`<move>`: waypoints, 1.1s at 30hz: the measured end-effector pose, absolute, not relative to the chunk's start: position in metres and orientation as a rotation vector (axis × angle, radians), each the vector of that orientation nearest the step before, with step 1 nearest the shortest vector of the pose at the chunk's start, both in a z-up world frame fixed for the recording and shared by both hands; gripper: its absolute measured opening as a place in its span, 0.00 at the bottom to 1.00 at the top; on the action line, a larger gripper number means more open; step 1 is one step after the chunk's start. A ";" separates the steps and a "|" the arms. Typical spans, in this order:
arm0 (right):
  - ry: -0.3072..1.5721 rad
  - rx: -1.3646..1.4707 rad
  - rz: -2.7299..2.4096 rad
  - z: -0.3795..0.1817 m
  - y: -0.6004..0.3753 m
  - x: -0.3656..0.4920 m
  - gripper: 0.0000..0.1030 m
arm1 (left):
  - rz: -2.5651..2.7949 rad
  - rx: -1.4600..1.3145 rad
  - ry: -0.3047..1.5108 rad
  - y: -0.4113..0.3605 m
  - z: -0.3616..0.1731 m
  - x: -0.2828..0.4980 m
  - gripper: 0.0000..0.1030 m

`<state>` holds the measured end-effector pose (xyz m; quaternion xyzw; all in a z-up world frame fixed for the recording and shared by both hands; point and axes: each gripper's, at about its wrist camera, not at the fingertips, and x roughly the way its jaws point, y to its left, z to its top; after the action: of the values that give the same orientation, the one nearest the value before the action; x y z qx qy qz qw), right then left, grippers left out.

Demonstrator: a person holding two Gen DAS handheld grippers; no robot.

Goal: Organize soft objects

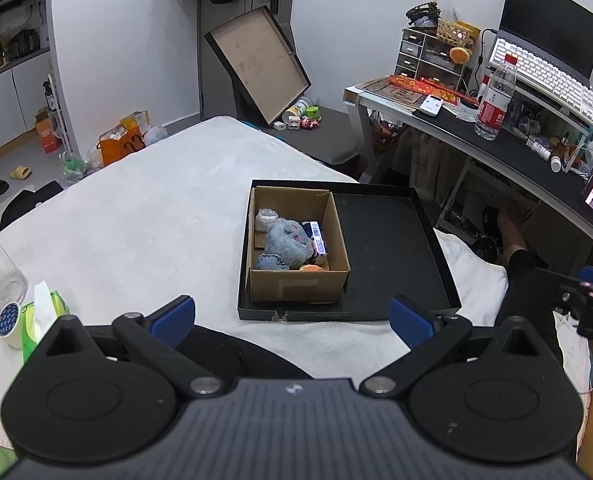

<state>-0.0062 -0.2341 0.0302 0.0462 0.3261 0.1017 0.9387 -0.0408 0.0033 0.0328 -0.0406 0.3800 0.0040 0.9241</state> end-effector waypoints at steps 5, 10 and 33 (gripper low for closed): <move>0.645 0.102 0.195 0.035 -0.238 -0.014 1.00 | 0.005 -0.075 0.759 0.004 0.037 -0.050 0.99; 0.639 0.110 0.191 0.036 -0.240 -0.018 1.00 | 0.002 -0.072 0.752 0.003 0.038 -0.055 0.99; 0.665 0.111 0.185 0.036 -0.239 -0.016 1.00 | -0.012 -0.082 0.764 0.008 0.043 -0.053 0.99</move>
<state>-0.0164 -0.2392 0.0364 0.0544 0.3259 0.0906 0.9395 -0.0534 0.0082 0.0434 -0.0399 0.3728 -0.0060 0.9270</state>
